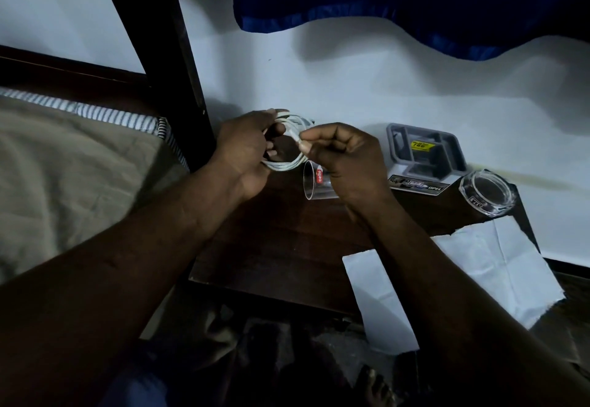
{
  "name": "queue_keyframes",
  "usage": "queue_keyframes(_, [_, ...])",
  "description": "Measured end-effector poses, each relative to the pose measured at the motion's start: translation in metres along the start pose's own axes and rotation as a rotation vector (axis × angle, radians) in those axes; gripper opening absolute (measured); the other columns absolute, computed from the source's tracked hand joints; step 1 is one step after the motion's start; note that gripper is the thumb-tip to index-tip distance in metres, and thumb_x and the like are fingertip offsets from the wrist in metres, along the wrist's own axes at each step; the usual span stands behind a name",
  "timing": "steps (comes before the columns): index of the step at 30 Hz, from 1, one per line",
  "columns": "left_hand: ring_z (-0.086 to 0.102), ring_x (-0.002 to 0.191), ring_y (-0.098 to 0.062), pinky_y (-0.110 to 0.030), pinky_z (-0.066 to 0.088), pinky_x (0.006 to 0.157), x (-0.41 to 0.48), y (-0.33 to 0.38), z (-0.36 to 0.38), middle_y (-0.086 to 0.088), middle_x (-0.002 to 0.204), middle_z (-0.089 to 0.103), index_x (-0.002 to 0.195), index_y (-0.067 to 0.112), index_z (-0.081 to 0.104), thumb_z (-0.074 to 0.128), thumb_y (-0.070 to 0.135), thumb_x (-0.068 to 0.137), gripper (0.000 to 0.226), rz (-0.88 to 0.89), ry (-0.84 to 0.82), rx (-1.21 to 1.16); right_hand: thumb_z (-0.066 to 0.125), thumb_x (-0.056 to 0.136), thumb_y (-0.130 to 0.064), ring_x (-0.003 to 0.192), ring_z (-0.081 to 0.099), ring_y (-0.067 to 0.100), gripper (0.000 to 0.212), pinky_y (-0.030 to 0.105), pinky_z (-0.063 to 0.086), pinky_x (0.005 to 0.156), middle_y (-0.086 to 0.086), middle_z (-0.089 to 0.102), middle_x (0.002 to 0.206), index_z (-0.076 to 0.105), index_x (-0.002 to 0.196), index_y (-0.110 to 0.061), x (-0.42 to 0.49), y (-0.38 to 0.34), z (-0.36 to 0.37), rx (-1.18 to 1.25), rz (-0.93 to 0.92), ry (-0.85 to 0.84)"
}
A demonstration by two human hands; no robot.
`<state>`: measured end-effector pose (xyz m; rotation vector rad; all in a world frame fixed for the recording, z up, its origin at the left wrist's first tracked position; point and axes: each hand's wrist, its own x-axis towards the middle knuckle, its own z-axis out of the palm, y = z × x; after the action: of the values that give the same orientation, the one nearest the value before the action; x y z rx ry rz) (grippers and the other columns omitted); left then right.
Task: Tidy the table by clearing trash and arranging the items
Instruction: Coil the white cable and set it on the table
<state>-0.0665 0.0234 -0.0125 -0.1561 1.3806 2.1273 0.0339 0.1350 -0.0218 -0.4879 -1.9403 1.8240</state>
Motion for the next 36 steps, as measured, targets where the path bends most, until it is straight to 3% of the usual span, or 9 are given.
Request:
queue_keyframes(6, [0.037,0.045,-0.007,-0.017,0.023,0.035,-0.005,-0.001,0.004,-0.005,0.071,0.053,0.108,0.003,0.063,0.046,0.007,0.105,0.019,0.049,-0.138,0.036,0.078,0.083,0.004,0.055,0.056,0.006,0.019,0.020,0.046,0.055,-0.007,0.070,0.068,0.072,0.085,-0.014,-0.001,0.000,0.000,0.064,0.160,0.075])
queue_keyframes(10, [0.040,0.040,-0.005,-0.016,0.026,0.034,-0.007,-0.001,0.003,-0.007,0.072,0.054,0.099,0.005,0.065,0.045,0.005,0.104,0.021,-0.004,-0.198,-0.008,0.087,0.078,-0.007,0.077,0.063,0.017,0.036,0.032,0.052,0.067,0.007,0.067,0.094,0.064,0.105,-0.015,0.002,0.003,0.001,0.022,0.220,0.226])
queue_keyframes(13, [0.040,0.045,-0.006,-0.015,0.029,0.039,-0.007,0.001,0.003,-0.005,0.071,0.053,0.107,0.003,0.064,0.043,0.006,0.104,0.021,-0.074,-0.230,-0.032,0.084,0.082,-0.012,0.083,0.072,0.020,0.038,0.032,0.059,0.069,0.010,0.074,0.106,0.065,0.115,-0.014,0.002,0.004,-0.001,0.097,0.309,0.176])
queue_keyframes(16, [0.039,0.055,-0.010,-0.018,0.036,0.045,-0.007,0.003,0.001,-0.004,0.072,0.055,0.120,0.005,0.063,0.042,0.009,0.101,0.029,-0.127,-0.225,0.012,0.080,0.083,-0.015,0.070,0.072,0.013,0.014,0.030,0.057,0.065,0.001,0.077,0.086,0.073,0.096,-0.016,0.002,0.006,0.000,-0.167,0.153,0.250])
queue_keyframes(18, [0.041,0.051,-0.013,-0.021,0.044,0.047,-0.005,0.003,0.000,-0.008,0.073,0.057,0.124,0.000,0.065,0.042,0.011,0.097,0.037,-0.094,-0.222,0.141,0.077,0.081,-0.014,0.069,0.068,-0.001,0.011,0.016,0.051,0.067,-0.011,0.074,0.078,0.072,0.088,-0.021,0.001,0.007,0.001,-0.325,0.026,0.328])
queue_keyframes(21, [0.050,0.057,-0.021,-0.027,0.055,0.056,-0.005,-0.002,-0.001,-0.017,0.081,0.062,0.102,0.003,0.074,0.050,0.019,0.097,0.029,-0.026,-0.236,0.325,0.074,0.081,-0.011,0.067,0.063,-0.008,0.019,0.008,0.046,0.065,-0.018,0.068,0.073,0.067,0.084,-0.028,-0.001,0.007,0.002,-0.398,-0.066,0.349])
queue_keyframes(26, [0.055,0.045,-0.019,-0.023,0.048,0.051,-0.002,-0.010,-0.004,-0.007,0.060,0.062,0.059,0.017,0.070,0.065,0.034,0.099,0.044,0.049,-0.235,0.522,0.073,0.082,-0.012,0.078,0.068,0.006,0.012,0.023,0.053,0.074,-0.010,0.073,0.082,0.071,0.087,-0.023,0.000,0.012,0.005,-0.540,-0.098,0.348])
queue_keyframes(32, [0.052,0.045,-0.015,-0.027,0.053,0.050,-0.001,-0.007,-0.006,-0.005,0.068,0.069,0.081,0.007,0.068,0.062,0.016,0.101,0.023,0.008,-0.154,0.456,0.076,0.083,-0.020,0.080,0.068,0.002,0.011,0.025,0.055,0.074,-0.013,0.073,0.084,0.070,0.083,-0.029,0.004,0.012,0.006,-0.546,-0.009,0.288])
queue_keyframes(36, [0.059,0.058,-0.012,-0.028,0.057,0.062,0.003,-0.004,-0.009,0.001,0.072,0.072,0.089,0.015,0.068,0.061,0.016,0.101,0.014,-0.115,-0.076,0.333,0.081,0.083,-0.021,0.074,0.065,-0.009,0.013,0.008,0.047,0.065,-0.022,0.072,0.076,0.072,0.081,-0.031,0.007,0.007,0.003,-0.458,0.020,0.178])
